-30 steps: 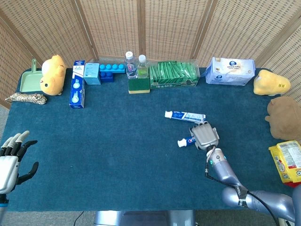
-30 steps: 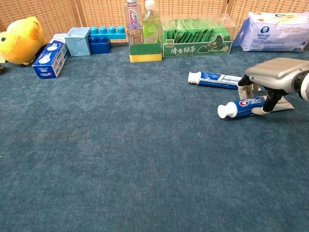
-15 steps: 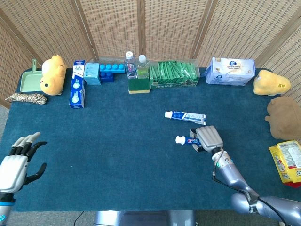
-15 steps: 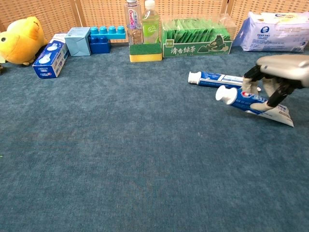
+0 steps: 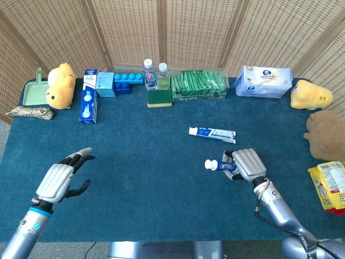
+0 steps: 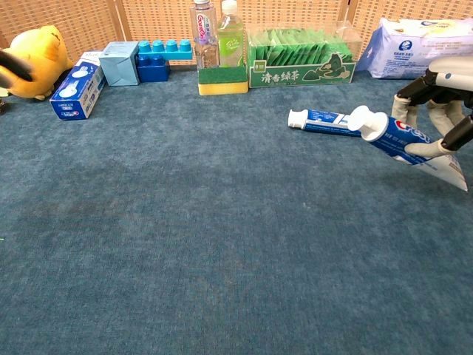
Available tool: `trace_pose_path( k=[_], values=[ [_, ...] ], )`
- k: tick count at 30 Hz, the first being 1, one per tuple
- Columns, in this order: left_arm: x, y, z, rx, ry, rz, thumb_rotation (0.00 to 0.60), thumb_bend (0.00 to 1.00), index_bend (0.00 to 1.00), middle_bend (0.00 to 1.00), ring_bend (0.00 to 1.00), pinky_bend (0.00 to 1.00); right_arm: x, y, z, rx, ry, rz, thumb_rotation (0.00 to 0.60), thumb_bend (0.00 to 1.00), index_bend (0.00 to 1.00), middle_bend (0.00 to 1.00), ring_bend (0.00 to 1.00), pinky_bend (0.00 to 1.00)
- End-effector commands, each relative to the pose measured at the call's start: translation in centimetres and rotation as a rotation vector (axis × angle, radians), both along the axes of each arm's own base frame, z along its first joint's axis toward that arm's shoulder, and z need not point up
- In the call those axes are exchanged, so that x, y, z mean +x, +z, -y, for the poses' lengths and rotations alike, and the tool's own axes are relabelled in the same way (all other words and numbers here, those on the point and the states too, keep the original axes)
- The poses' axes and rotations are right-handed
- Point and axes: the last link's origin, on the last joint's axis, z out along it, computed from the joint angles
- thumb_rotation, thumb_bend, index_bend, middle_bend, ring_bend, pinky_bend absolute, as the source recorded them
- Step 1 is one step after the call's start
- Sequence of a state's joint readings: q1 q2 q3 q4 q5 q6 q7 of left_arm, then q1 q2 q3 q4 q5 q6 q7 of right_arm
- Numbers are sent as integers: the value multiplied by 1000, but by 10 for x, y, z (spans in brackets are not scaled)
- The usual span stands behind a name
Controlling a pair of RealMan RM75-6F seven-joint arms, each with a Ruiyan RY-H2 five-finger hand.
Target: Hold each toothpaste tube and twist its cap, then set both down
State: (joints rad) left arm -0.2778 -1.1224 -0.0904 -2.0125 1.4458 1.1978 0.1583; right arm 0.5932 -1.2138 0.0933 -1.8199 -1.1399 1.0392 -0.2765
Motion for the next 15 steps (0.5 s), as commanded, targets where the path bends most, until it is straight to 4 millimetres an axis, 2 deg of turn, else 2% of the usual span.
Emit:
trace_pose_path(
  k=[1,8,15],
  values=[
    [22,-11,-15,-64,-36,44,600,344,219,155,182,325,4,-2,-4,19,5,-12,600,429,896,735,686,673],
    [60,-23,-37,-153,-125,39,600,339,225,137,175,326,19,-12,-11,66,23,-34,600,428,896,735,686,673],
    [88,-40,-50,-242,-170,17,600,338,256,115,140,310,32,-23,-13,105,20,-43,600,431,895,736,687,677]
  ],
)
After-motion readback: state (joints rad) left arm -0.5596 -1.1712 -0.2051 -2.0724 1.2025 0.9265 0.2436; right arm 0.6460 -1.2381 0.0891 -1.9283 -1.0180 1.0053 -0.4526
